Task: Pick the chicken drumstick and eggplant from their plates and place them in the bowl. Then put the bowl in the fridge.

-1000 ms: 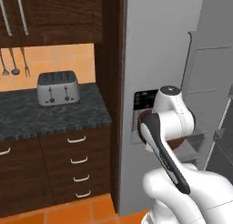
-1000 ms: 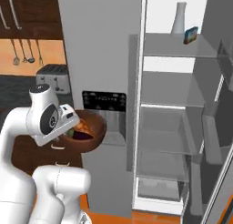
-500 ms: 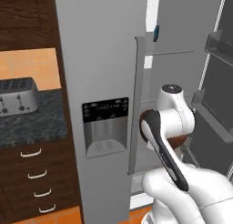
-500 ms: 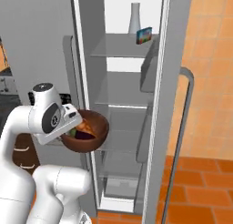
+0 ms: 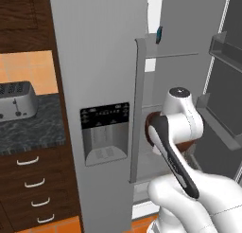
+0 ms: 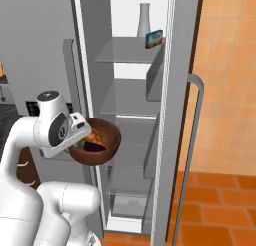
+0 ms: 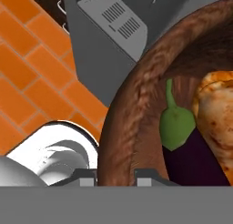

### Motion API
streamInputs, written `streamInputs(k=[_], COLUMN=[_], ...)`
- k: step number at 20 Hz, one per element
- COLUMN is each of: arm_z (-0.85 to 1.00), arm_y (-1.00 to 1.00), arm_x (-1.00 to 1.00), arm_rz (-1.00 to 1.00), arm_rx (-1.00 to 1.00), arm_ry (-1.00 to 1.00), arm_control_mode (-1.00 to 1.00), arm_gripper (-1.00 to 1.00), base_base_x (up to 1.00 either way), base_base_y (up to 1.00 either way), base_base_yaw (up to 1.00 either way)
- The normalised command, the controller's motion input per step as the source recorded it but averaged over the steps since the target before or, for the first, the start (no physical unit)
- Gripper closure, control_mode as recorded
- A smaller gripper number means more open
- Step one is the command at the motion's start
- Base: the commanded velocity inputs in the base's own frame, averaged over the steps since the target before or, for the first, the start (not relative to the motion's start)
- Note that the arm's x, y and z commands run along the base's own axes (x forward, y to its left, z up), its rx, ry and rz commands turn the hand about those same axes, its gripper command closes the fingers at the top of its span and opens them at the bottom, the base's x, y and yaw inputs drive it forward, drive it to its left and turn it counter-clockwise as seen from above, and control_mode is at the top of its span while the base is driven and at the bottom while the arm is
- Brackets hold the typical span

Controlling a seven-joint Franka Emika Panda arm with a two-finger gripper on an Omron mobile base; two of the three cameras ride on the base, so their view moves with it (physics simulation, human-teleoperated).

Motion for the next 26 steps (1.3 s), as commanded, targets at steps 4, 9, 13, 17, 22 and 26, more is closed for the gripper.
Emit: streamInputs(k=[4,9,13,17,22,26], arm_z=[0.35,0.39,0.18,0.11,0.3,0.23], arm_y=[-0.4,-0.4,-0.32,-0.24,-0.2,-0.04], arm_x=[0.48,0.4,0.64,0.88,0.76,0.89], arm_rz=[-0.17,0.0,0.27,0.31,0.11,0.0], arm_rx=[0.0,0.0,-0.04,-0.07,-0.14,-0.16], arm_ry=[-0.42,-0.35,-0.15,-0.03,0.11,0.22], arm_control_mode=[-1.0,-1.0,-1.0,-1.0,-1.0,-1.0], arm_gripper=[1.0,1.0,1.0,1.0,1.0,1.0], base_base_x=[0.0,0.0,0.0,0.0,0.0,0.0], base_base_y=[0.0,0.0,0.0,0.0,0.0,0.0], base_base_yaw=[0.0,0.0,0.0,0.0,0.0,0.0])
